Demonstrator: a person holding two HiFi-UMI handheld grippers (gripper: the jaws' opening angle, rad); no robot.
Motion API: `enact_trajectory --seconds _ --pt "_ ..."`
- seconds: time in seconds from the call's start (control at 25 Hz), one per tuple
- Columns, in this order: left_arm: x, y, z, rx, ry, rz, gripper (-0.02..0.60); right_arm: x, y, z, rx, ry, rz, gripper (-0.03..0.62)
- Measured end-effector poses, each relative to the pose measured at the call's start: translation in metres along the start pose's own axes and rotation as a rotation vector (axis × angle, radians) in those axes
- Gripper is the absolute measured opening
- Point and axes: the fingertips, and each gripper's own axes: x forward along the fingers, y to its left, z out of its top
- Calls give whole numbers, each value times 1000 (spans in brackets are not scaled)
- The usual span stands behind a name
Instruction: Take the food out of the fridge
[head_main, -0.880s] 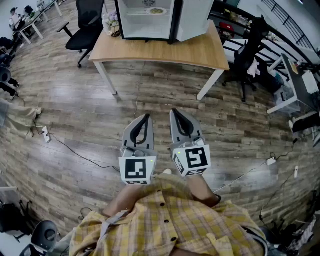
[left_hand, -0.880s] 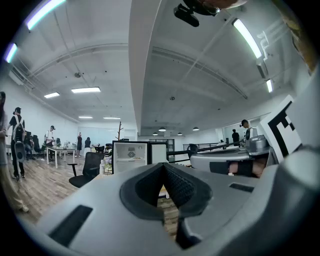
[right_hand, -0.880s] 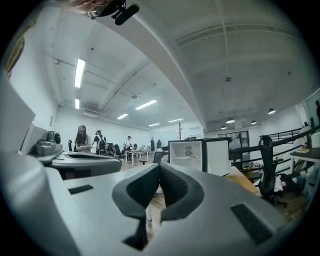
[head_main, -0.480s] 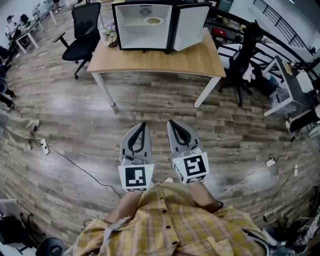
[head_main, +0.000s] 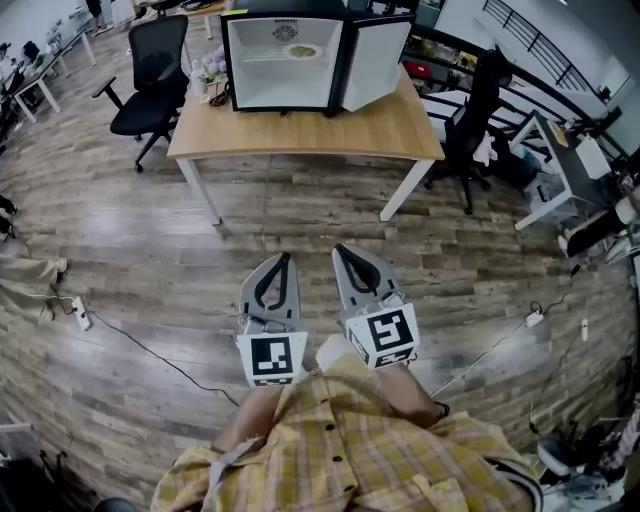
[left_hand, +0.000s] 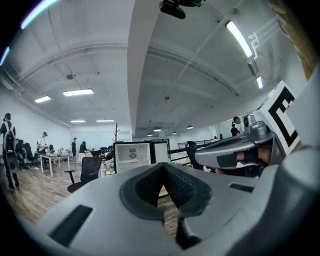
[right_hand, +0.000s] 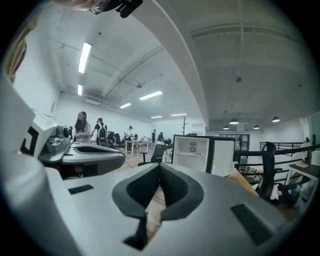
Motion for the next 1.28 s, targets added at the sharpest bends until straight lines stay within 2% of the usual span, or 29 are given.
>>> enact_trajectory --seconds 0.52,0.88,1.28 --pt "43 41 -10 0 36 -50 8 65 -9 1 48 -12 6 8" --pt "124 84 -15 16 57 -80 8 148 -54 3 61 -10 -30 8" --pt "234 126 -1 29 54 -82 8 242 -117 18 57 1 -28 8"
